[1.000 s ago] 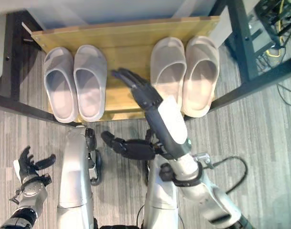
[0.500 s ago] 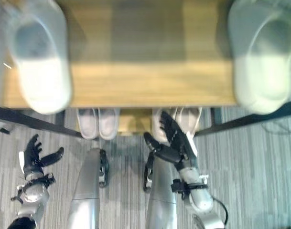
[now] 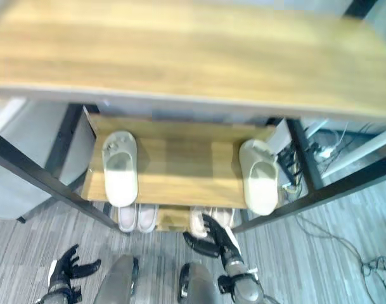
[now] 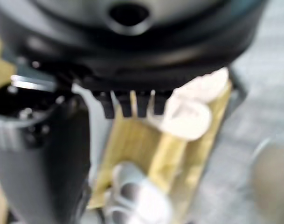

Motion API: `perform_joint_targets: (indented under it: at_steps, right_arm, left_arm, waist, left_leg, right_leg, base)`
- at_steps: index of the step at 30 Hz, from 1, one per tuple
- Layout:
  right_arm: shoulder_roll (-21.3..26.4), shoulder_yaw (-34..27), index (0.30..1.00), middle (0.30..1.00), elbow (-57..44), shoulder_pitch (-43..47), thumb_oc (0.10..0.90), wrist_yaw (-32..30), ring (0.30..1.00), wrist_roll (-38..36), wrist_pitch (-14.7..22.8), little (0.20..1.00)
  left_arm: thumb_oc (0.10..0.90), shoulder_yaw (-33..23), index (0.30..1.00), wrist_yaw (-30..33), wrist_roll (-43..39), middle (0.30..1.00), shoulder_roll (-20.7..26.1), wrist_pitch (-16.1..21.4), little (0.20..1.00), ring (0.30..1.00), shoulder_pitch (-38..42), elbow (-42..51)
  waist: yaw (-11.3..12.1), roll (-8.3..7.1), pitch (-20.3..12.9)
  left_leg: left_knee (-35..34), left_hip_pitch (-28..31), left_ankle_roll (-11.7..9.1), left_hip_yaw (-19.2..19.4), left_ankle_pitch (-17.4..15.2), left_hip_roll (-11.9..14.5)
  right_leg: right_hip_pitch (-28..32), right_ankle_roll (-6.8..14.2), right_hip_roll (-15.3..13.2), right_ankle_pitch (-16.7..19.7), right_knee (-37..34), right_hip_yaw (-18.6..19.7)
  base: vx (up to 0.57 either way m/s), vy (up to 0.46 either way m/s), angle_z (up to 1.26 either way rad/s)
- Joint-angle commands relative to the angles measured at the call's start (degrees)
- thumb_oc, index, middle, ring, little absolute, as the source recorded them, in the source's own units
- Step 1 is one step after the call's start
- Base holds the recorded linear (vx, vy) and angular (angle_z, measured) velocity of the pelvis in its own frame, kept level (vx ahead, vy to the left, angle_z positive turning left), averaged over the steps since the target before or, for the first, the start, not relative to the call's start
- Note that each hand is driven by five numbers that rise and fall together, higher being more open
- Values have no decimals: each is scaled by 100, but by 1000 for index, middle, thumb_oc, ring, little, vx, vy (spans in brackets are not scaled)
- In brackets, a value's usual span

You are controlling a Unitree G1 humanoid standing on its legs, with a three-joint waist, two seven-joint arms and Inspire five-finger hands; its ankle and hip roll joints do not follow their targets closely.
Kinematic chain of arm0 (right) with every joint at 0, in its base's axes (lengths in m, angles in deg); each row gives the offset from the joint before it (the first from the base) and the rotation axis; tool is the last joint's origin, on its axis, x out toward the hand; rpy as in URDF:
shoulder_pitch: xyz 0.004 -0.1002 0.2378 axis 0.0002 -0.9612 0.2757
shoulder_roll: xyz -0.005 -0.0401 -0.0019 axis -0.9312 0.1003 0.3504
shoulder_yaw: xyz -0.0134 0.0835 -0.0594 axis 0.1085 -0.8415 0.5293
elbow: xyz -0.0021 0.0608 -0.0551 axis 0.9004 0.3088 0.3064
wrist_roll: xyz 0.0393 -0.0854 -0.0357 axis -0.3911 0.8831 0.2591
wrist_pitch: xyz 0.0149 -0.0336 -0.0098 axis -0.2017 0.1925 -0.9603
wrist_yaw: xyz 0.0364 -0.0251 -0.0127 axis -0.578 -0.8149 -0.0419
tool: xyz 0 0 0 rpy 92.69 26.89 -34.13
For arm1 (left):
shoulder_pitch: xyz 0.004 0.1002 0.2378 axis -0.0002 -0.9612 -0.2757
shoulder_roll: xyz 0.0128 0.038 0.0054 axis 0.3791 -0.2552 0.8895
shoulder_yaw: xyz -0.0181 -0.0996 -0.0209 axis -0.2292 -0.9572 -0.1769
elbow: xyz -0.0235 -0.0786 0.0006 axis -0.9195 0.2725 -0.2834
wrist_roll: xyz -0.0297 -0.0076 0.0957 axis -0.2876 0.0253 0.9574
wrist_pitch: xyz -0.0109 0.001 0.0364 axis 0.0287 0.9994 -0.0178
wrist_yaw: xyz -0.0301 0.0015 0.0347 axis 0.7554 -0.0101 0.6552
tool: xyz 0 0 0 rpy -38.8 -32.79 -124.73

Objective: Arrange the slippers neatly on the shoe rack.

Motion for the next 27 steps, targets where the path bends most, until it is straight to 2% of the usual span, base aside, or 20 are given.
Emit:
perform_joint_targets:
  at_steps: [1, 2, 4, 7, 11, 12, 15, 17, 19, 20, 22, 24, 27]
  right_arm:
    - [41, -321, 900, 900, 51, -148, 800, -334, 900, 603, 83, 900]
    - [40, -321, 900, 900, 56, -145, 800, -335, 900, 604, 85, 900]
    - [-108, -297, 900, 900, 594, -139, 800, -306, 900, 619, -14, 900]
    - [-143, -343, 900, 900, 597, -220, 800, -281, 900, 524, -33, 900]
    - [-141, -403, 900, 900, 663, -447, 800, -158, 900, 392, -52, 900]
    - [-175, -394, 900, 900, 996, -465, 800, -197, 900, 438, -95, 900]
    - [-277, -464, 900, 900, 1673, -341, 800, -342, 900, 223, -150, 900]
    - [-312, -454, 900, 900, 2123, -170, 800, -427, 900, 119, -184, 900]
    - [-297, -434, 900, 900, 2326, -43, 800, -432, 900, 89, -212, 900]
    - [-281, -441, 900, 900, 2603, 48, 800, -432, 900, 116, -245, 900]
    - [-300, -473, 900, 900, 3004, 193, 800, -502, 900, 42, -308, 900]
    - [-396, -499, 900, 900, 3319, 303, 800, -521, 900, 23, -361, 900]
    - [-469, -547, 900, 900, 3476, 363, 800, -454, 900, -104, -388, 900]
  left_arm:
    - [800, 116, 900, -64, 479, 900, -49, 23, 900, 900, 112, -283]
    - [800, 116, 900, -64, 480, 900, -49, 25, 900, 900, 115, -287]
    - [800, 105, 900, -86, 617, 900, -156, -131, 900, 900, 153, -672]
    - [800, 115, 900, -30, 800, 900, -187, -201, 900, 900, 178, -862]
    - [800, -32, 900, -128, 608, 900, -197, -213, 900, 900, 144, -978]
    - [800, -23, 900, -130, 656, 900, -199, -212, 900, 900, 136, -1010]
    - [800, 66, 900, -63, 682, 900, -173, -201, 900, 900, 187, -1015]
    - [800, 78, 900, -38, 590, 900, -198, -198, 900, 900, 281, -1053]
    - [800, 128, 900, -66, 519, 900, -240, -187, 900, 900, 367, -1091]
    - [800, 205, 900, -92, 651, 900, -314, -214, 900, 900, 416, -1204]
    - [800, 289, 900, -81, 743, 900, -384, -232, 900, 900, 470, -1193]
    - [800, 463, 900, -105, 928, 900, -446, -292, 900, 900, 556, -1240]
    - [800, 526, 900, -188, 1107, 900, -418, -341, 900, 900, 602, -1245]
  waist:
    - [55, 116, -362]
    - [55, 116, -344]
    - [45, 92, -498]
    - [19, 96, -574]
    - [15, 85, -685]
    - [22, 96, -741]
    - [26, 128, -787]
    - [68, 126, -744]
    - [79, 63, -684]
    - [32, 30, -712]
    - [-8, 107, -723]
    - [-16, 142, -771]
    - [-19, 139, -798]
  left_leg:
    - [-1059, 537, 104, -167, 734, -53]
    - [-1087, 571, 103, -167, 746, -53]
    - [-1779, 1122, 52, -55, 932, -57]
    - [-2234, 1479, 18, -1, 1085, -58]
    - [-2780, 1880, -30, 35, 1319, -69]
    - [-3101, 2044, -55, 67, 1477, -34]
    - [-3448, 2119, -135, 58, 1740, 38]
    - [-3358, 2003, -198, -109, 1911, 24]
    - [-3138, 1956, -154, -318, 1704, -232]
    - [-3008, 2025, -74, -256, 1409, -471]
    - [-3022, 2206, 12, 76, 1144, -647]
    - [-3459, 2359, 77, -142, 1185, -803]
    - [-3658, 2446, 143, -39, 1227, -779]
  right_leg:
    - [746, 318, -36, 712, -1079, -202]
    - [777, 317, -35, 721, -1101, -205]
    - [1249, 339, 106, 875, -1691, -211]
    - [1512, 355, 203, 982, -2034, -175]
    - [1853, 359, 340, 1076, -2487, -162]
    - [2038, 345, 419, 1113, -2769, -151]
    - [2251, 329, 525, 1171, -3216, -153]
    - [2318, 315, 514, 1267, -3372, -154]
    - [2320, 318, 470, 1404, -3518, -147]
    - [2352, 353, 422, 1476, -3650, -138]
    - [2340, 380, 444, 1542, -3807, -28]
    - [2370, 410, 476, 1624, -3898, 32]
    - [2386, 456, 492, 1642, -3878, 109]
  base:
    - [97, -85, 2]
    - [53, -68, -3]
    - [44, -119, -3]
    - [-5, -110, -9]
    - [-25, -132, -10]
    - [-52, -155, -4]
    - [-86, -136, -8]
    - [-134, -78, 0]
    - [-142, -50, -1]
    - [-116, 6, -2]
    - [-101, 107, -4]
    - [-14, 141, 7]
    - [0, 62, 8]
